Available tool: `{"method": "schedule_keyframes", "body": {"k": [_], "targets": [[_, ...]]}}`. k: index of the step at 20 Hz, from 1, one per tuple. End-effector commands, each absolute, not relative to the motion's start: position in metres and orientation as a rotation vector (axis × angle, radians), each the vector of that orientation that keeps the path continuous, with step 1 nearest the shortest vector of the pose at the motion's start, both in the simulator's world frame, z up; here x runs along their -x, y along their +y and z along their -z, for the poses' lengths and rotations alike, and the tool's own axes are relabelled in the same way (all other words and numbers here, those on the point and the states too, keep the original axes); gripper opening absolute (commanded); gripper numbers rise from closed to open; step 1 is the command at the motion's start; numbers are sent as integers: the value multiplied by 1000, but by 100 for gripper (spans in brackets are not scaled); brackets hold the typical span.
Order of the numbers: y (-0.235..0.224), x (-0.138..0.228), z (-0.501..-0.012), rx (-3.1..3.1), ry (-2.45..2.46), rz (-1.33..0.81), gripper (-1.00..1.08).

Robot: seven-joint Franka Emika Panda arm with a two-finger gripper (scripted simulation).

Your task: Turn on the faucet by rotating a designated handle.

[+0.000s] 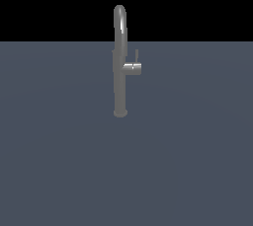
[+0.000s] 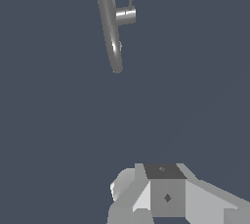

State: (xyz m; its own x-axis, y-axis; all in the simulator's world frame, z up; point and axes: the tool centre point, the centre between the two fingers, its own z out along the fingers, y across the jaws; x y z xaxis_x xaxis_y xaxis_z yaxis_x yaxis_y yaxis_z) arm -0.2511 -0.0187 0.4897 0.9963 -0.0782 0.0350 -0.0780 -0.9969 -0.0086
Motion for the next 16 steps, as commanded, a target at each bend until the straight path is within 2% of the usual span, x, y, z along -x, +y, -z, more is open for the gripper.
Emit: {"method": "schedule_keyframes", "body": {"k": [1, 16], "targets": [[-19, 251, -490, 3131, 123, 55, -100], [-13, 222, -489, 3055, 226, -70, -100]]}}
